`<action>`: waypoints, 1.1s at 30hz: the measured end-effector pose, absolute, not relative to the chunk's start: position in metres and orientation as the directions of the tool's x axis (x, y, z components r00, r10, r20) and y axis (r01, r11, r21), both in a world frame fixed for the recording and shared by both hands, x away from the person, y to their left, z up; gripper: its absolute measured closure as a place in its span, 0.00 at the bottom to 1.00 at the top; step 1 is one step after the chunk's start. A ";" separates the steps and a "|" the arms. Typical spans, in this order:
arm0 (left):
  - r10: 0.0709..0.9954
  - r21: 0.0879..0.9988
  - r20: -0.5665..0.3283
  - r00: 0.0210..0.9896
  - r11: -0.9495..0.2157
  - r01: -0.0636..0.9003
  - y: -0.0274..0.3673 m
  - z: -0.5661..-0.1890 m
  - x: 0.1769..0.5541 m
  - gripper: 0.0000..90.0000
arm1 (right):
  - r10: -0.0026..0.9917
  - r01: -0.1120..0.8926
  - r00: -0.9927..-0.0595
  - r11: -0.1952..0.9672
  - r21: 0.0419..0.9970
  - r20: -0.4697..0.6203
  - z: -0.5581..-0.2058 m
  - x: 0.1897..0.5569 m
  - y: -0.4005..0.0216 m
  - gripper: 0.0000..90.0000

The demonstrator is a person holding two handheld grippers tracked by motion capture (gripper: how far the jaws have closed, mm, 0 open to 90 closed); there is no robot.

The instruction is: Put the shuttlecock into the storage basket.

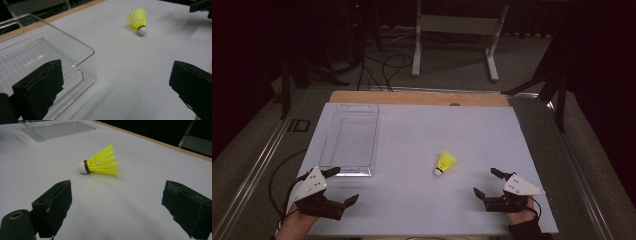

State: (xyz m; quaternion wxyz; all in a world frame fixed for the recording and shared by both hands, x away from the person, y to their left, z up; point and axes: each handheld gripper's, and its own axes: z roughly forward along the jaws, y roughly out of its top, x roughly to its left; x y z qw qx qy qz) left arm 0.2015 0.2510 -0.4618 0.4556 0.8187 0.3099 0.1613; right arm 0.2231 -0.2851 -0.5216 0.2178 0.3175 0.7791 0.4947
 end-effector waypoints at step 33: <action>0.607 0.573 -0.113 0.787 -0.607 0.551 0.225 -0.450 0.222 0.00 | 0.681 0.296 -0.732 0.319 0.900 -0.001 -0.522 0.223 -0.279 0.11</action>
